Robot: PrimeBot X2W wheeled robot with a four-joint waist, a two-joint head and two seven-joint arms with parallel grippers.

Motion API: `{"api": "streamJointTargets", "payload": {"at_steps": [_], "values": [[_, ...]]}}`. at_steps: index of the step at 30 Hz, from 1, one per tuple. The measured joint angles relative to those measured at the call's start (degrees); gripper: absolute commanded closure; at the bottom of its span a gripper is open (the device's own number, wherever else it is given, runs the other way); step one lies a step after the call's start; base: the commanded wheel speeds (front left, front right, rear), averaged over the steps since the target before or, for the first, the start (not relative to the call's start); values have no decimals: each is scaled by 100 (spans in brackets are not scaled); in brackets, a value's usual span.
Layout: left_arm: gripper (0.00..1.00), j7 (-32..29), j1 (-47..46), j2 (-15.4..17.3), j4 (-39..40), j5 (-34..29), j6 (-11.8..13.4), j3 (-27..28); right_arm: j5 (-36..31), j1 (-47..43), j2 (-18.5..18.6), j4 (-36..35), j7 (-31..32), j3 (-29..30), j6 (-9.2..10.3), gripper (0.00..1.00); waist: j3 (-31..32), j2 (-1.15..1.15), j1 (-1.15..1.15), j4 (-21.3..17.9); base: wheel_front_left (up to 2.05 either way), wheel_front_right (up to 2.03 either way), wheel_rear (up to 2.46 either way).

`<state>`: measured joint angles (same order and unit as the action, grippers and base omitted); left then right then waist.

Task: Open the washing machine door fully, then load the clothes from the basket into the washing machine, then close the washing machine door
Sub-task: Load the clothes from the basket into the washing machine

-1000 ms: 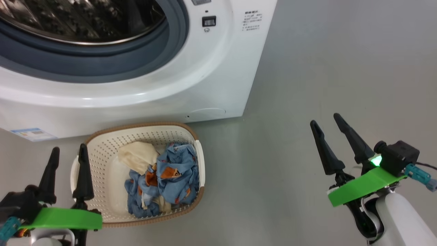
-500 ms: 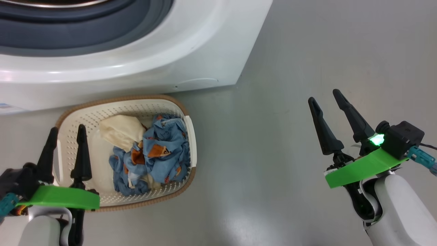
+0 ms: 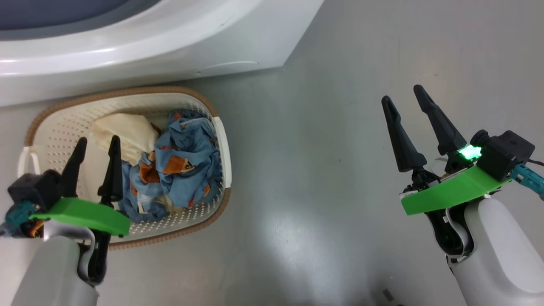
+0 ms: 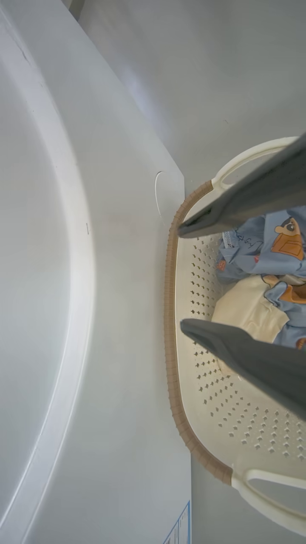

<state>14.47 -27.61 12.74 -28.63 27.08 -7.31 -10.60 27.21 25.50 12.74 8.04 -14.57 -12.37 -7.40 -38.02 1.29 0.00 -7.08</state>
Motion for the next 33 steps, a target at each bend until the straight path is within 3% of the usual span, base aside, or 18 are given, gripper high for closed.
{"api": "streamJointTargets", "payload": {"at_steps": [17, 26, 33], "values": [[0, -337, -1244, 402, -1659, 1672, 0, -1725, 0, 374, -233, -100, -15, -1, 0, 0, -826, 0, 0, -396, 0, 0, 0], [0, -541, -1690, 572, -2094, 2213, 0, -2554, -20, 475, -369, -140, -15, -19, 0, 0, -1124, 0, 0, -640, 0, 0, 0], [0, -787, -2230, 727, -2742, 2276, 0, -3059, -35, 529, -449, -192, -15, -79, 0, 0, -1399, 0, 0, -809, 0, 0, 0]]}}
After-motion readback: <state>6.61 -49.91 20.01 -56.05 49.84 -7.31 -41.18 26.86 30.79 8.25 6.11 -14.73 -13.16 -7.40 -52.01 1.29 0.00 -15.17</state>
